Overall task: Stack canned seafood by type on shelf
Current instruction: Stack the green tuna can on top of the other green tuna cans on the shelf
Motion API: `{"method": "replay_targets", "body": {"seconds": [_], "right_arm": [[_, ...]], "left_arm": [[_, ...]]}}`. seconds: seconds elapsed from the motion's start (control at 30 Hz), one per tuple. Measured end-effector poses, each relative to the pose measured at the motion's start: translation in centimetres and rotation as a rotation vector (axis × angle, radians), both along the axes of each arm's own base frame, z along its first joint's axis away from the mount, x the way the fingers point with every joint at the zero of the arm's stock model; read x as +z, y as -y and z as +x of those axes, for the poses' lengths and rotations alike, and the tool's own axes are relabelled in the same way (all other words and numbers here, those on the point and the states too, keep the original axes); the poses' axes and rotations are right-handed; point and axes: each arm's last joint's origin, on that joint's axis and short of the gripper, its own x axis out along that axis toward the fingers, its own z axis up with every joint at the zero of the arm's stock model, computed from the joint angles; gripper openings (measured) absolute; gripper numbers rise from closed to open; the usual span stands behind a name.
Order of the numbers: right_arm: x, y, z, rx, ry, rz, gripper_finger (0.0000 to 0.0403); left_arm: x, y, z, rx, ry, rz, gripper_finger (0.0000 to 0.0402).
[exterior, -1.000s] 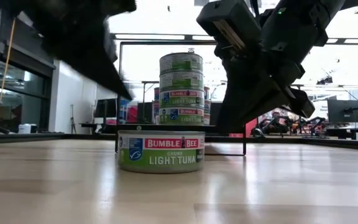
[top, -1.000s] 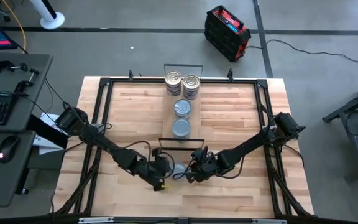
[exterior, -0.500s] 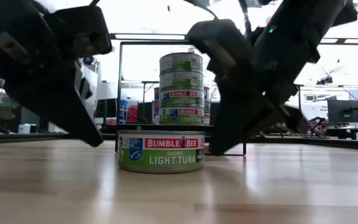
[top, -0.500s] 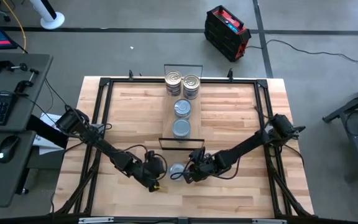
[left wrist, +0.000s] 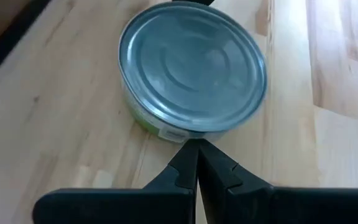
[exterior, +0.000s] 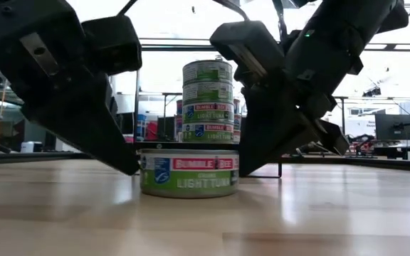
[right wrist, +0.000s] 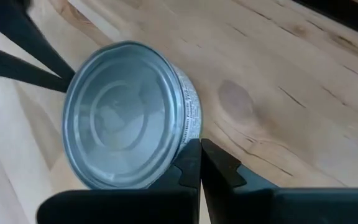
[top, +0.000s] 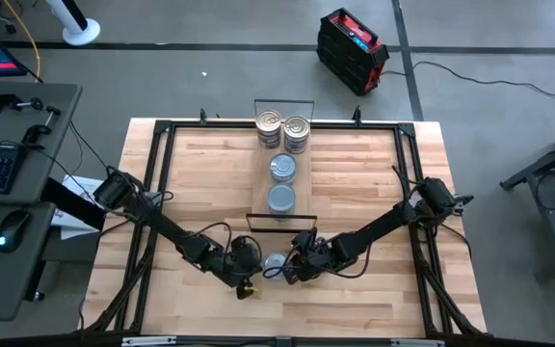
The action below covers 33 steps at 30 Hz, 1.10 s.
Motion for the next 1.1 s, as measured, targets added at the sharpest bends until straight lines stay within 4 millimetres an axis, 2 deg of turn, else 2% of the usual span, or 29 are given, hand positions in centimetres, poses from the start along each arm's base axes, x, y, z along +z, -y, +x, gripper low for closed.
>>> {"method": "replay_targets", "body": {"seconds": [0.27,0.53,0.87,1.1], "right_arm": [[0.6,-0.5,0.4,0.01,0.037,0.009,0.0],[3.5,-1.7,1.1,0.042,0.009,-0.029,0.0],[6.0,-2.3,1.5,0.08,-0.021,-0.088,0.0],[8.0,-2.6,2.4,0.097,0.035,-0.119,0.0]], "left_arm": [[-1.2,0.0,0.2,-0.002,-0.035,-0.022,0.0],[-1.1,-0.7,0.8,-0.012,-0.028,-0.021,0.0],[-0.8,-2.1,1.9,-0.02,-0.027,-0.019,0.0],[-0.8,-3.1,2.5,0.037,-0.015,-0.018,0.0]]}}
